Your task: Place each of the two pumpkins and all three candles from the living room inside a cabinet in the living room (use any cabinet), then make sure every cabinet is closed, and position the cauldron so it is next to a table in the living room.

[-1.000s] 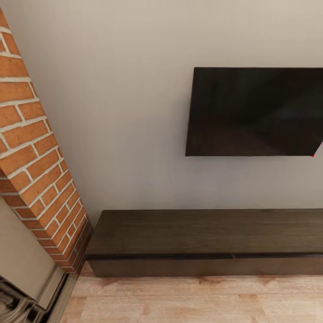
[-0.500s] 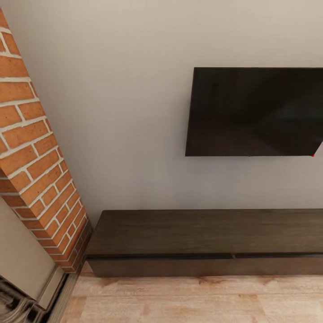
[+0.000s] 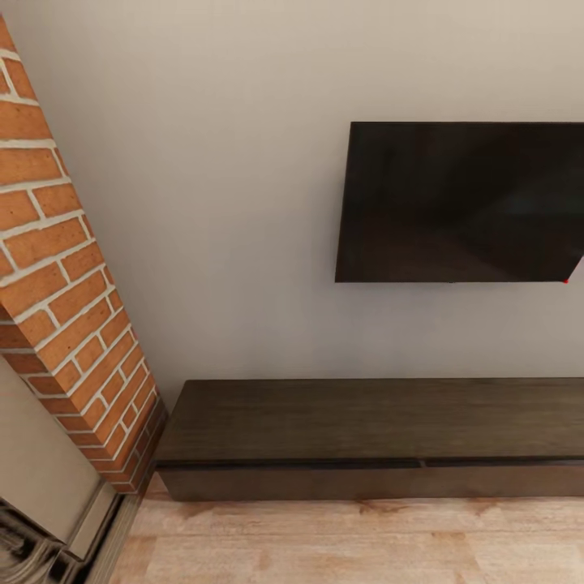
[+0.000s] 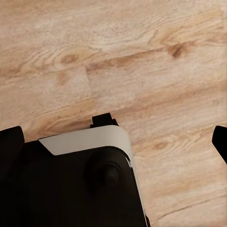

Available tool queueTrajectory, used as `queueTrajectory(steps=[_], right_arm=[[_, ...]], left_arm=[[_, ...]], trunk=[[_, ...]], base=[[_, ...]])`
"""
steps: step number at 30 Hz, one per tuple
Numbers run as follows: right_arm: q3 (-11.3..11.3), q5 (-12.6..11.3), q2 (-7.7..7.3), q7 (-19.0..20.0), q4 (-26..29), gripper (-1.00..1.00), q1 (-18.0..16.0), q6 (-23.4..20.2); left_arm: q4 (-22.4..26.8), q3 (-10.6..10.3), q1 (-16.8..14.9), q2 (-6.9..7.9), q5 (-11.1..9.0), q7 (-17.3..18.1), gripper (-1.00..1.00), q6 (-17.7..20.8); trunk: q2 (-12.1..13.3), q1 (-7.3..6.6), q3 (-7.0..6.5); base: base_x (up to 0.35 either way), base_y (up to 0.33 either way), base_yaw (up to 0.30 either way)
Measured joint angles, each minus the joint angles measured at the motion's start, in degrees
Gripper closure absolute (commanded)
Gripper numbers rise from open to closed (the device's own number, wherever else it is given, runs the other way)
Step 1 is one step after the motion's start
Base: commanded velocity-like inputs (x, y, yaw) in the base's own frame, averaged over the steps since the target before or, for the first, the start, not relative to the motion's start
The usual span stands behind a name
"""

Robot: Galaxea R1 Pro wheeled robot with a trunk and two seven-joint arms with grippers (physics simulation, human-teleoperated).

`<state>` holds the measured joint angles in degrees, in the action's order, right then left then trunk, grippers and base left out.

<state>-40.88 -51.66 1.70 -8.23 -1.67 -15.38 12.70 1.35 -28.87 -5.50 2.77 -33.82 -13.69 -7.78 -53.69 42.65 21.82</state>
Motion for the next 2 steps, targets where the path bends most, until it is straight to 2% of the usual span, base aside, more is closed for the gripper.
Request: queueTrajectory(steps=[2], right_arm=[[-0.01,0.0,0.0,0.0,0.0,-1.0,-0.01,-0.01]], left_arm=[[0.0,0.03,0.0,0.02,-0.02,0.0,-1.0,0.01]], trunk=[[0.0,0.0,0.0]], base=[[0.0,0.0,0.0]])
